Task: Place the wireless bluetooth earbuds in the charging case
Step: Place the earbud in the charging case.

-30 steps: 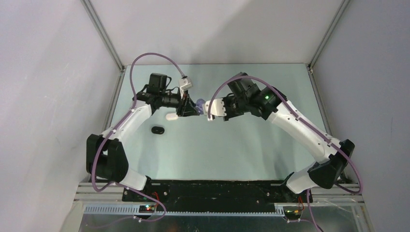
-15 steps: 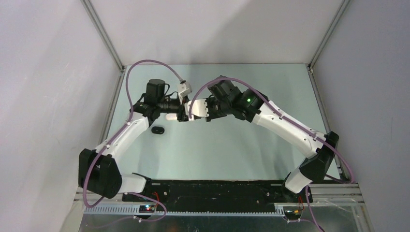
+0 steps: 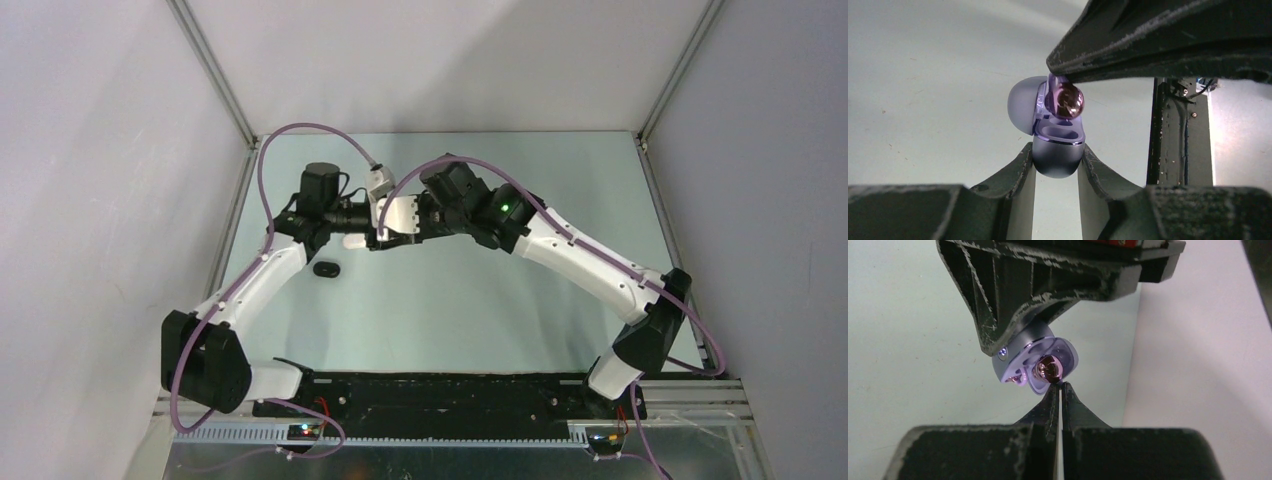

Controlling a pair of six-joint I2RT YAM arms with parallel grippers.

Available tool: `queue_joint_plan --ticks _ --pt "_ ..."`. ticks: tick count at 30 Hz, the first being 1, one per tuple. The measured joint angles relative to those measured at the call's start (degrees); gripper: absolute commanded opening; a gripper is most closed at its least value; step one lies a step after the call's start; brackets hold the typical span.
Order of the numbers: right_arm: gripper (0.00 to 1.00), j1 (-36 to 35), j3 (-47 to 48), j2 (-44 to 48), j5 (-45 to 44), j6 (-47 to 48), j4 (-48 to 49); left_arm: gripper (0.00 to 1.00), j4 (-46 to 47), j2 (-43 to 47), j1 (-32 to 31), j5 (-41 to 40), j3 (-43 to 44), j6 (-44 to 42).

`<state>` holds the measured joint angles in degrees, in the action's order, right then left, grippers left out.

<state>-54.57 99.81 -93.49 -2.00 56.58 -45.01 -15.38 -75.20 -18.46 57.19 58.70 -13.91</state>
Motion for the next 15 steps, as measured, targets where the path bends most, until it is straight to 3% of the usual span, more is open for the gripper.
queue_joint_plan --ticks 15 --pt "0.0 -1.03 1.18 -0.87 -0.35 -1.81 0.5 0.0 2.67 0.0 0.48 0.09 0.0 4.42"
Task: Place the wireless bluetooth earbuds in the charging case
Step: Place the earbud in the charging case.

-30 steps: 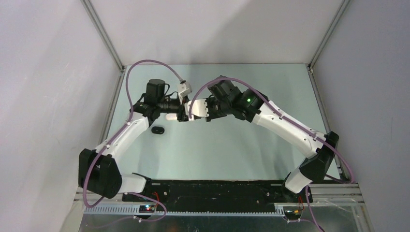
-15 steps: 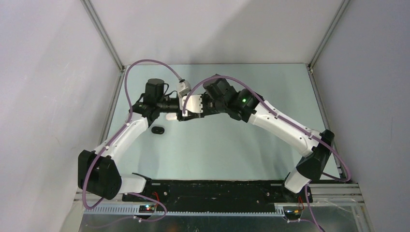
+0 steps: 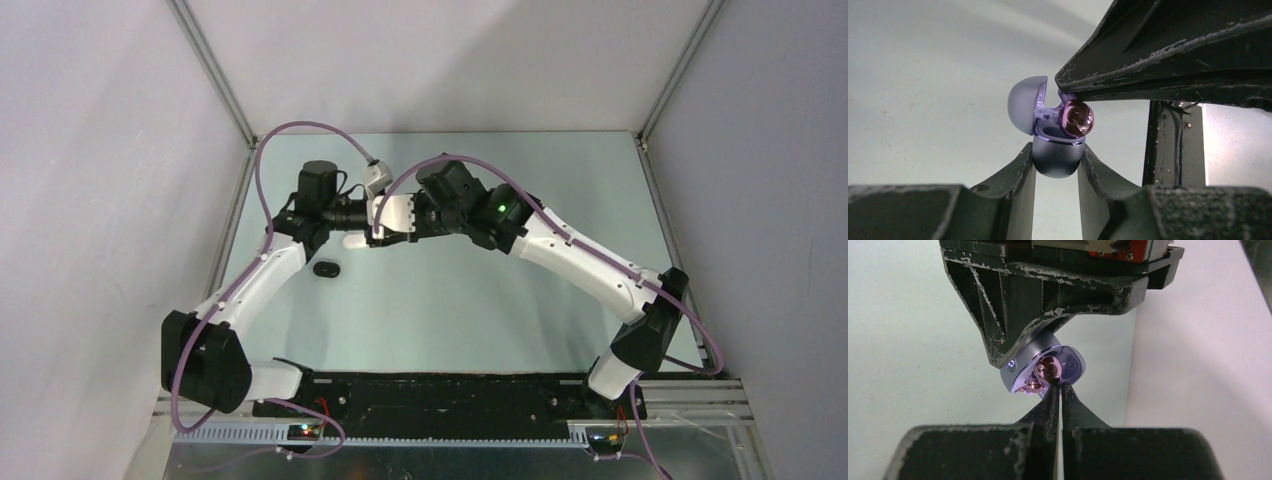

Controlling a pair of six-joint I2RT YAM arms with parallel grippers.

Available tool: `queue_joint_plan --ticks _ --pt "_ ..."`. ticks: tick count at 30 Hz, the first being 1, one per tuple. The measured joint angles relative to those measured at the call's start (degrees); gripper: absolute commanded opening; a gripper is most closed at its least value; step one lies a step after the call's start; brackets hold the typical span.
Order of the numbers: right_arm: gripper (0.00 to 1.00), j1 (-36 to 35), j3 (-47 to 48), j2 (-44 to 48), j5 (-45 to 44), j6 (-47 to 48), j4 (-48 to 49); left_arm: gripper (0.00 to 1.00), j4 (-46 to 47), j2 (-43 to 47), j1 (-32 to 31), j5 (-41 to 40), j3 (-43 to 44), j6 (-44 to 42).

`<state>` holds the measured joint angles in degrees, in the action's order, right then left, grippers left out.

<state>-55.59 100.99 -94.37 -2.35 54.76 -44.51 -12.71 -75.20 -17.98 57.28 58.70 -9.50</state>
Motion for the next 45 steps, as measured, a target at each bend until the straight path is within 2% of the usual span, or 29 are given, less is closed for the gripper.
queue_joint_plan --ticks 45 --pt "0.0 0.85 1.07 -1.01 0.5 -2.29 1.55 0.0 2.84 0.02 1.88 2.93 0.0 1.66"
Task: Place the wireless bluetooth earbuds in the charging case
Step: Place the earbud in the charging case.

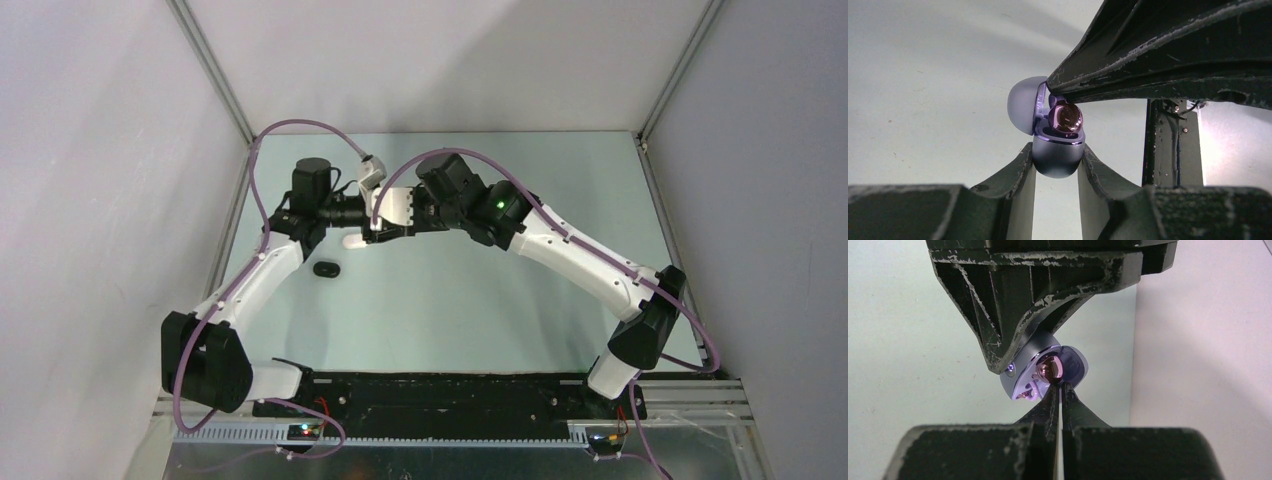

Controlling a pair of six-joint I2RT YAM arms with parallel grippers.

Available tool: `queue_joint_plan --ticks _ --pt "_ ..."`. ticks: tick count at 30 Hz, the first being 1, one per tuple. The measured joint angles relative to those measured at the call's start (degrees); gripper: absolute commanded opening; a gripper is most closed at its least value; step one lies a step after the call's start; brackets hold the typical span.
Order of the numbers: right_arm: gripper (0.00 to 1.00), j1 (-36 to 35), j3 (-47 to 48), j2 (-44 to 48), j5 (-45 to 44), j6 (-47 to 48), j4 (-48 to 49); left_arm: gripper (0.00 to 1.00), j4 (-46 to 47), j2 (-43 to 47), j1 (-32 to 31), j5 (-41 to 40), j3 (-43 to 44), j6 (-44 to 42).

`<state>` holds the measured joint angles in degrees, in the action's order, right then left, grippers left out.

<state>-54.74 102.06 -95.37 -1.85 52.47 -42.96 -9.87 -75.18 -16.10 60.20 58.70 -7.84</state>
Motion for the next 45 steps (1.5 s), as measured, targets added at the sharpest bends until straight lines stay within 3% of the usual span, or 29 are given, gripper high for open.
queue_joint_plan --ticks 22,28,33,45 --pt "0.0 -0.61 0.02 0.0 -0.26 1.64 0.37 0.0 -0.5 0.0 0.0 0.35 0.0 0.33" --pt "0.05 -0.83 0.02 -0.11 -0.2 1.75 0.33 0.0 -1.86 0.0 0.02 -0.04 0.0 0.22" --pt "0.0 -0.98 0.04 -0.31 -0.2 1.73 0.22 0.0 -2.89 0.0 0.07 -0.13 0.0 -0.11" --pt "0.0 -0.96 0.04 -0.33 -0.24 3.17 0.09 0.0 -2.21 -0.02 0.11 0.0 0.0 1.7"
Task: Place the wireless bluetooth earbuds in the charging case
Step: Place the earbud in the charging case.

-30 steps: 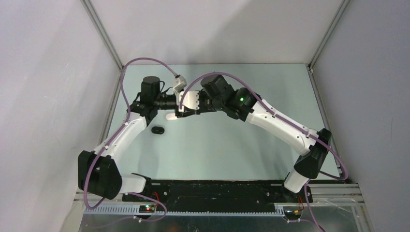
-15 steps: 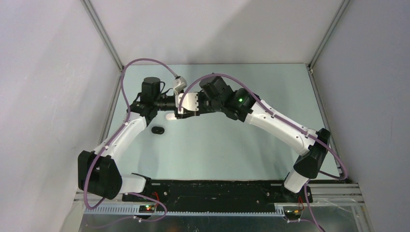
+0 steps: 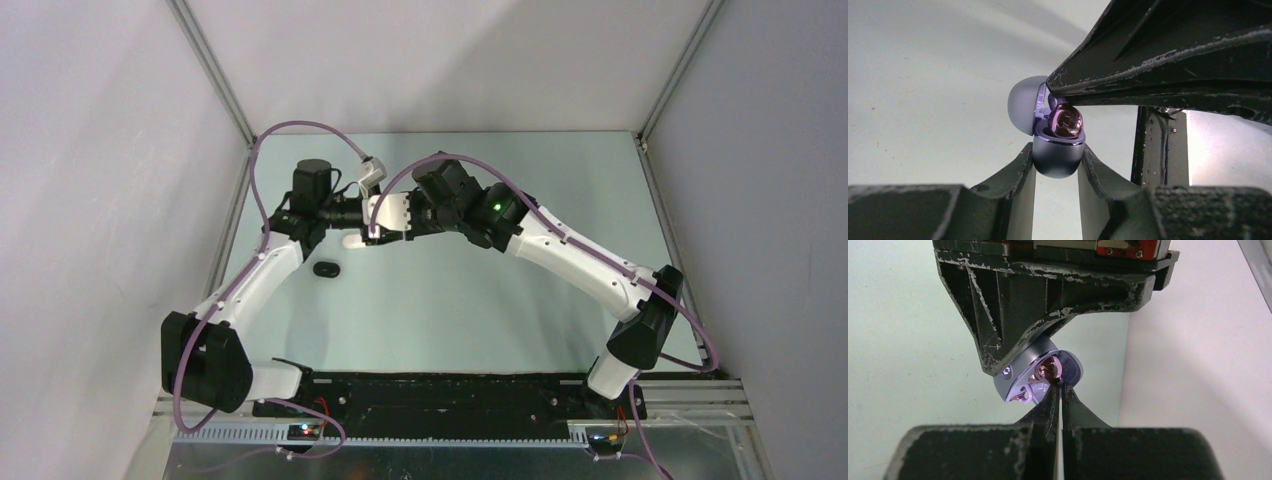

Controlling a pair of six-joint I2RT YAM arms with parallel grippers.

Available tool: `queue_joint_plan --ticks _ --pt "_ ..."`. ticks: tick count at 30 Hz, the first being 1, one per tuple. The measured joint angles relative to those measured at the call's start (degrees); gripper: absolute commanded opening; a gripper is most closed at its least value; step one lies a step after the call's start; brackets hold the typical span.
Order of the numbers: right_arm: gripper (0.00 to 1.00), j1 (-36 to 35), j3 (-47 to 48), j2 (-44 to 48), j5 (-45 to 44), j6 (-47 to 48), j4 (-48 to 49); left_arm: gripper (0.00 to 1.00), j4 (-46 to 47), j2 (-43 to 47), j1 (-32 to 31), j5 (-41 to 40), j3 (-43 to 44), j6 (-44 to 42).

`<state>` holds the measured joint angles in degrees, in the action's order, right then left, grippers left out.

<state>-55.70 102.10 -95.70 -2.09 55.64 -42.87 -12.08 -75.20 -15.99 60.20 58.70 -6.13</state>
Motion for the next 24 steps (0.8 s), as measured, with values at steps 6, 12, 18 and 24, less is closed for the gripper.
queue_joint_plan --ticks 6,12,18,24 --pt "0.0 -0.02 0.02 -0.02 -0.15 0.92 -0.02 0.0 0.33 0.0 0.0 -0.02 0.0 0.35" --pt "0.07 -0.07 0.04 -0.04 -0.39 0.22 0.02 0.0 0.31 -0.26 0.0 -0.07 0.0 0.35" --pt "0.08 -0.07 0.04 -0.07 -0.5 -0.52 0.0 0.0 0.31 -0.46 0.0 -0.09 0.0 0.33" --pt "0.08 -0.04 0.42 -0.15 -0.42 -0.9 -0.17 0.0 0.35 -0.5 0.02 -0.07 0.0 0.33"
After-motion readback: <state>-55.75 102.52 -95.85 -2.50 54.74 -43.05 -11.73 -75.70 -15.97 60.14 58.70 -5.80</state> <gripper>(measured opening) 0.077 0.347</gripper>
